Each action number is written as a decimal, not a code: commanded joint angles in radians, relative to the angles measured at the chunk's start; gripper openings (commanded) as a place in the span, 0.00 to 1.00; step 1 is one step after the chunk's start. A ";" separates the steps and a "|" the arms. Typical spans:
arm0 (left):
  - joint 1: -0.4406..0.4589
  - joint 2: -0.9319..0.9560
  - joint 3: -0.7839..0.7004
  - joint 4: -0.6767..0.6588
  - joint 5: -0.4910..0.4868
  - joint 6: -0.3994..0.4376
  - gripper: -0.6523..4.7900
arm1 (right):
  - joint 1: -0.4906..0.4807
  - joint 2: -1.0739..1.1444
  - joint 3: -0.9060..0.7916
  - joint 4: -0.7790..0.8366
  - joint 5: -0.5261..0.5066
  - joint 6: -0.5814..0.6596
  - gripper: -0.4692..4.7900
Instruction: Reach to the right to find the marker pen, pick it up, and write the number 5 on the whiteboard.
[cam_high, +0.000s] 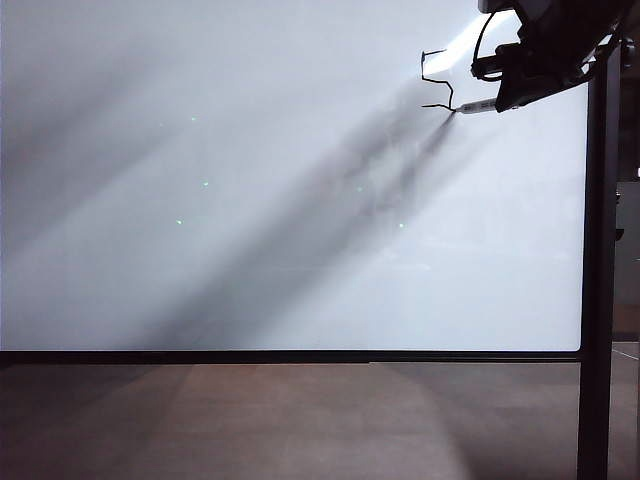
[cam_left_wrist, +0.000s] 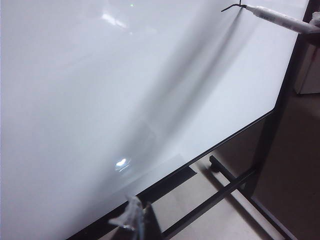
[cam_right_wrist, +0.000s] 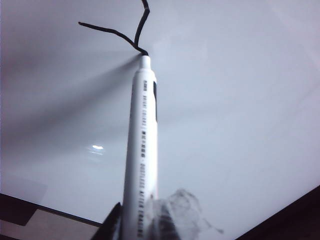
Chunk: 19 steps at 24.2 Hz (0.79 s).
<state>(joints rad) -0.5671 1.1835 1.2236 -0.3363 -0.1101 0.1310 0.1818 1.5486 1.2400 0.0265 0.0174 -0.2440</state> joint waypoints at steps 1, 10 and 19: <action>0.001 -0.004 0.004 0.010 -0.003 0.000 0.11 | 0.003 -0.032 0.005 0.010 -0.044 0.012 0.08; 0.000 -0.020 0.005 0.055 0.014 0.000 0.11 | 0.018 -0.248 0.005 -0.175 -0.012 0.026 0.08; -0.001 -0.038 0.005 0.084 0.152 -0.042 0.11 | 0.015 -0.530 0.005 -0.267 0.080 0.091 0.08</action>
<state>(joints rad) -0.5674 1.1511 1.2236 -0.2718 0.0059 0.1055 0.1970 1.0500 1.2404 -0.2306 0.0696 -0.1616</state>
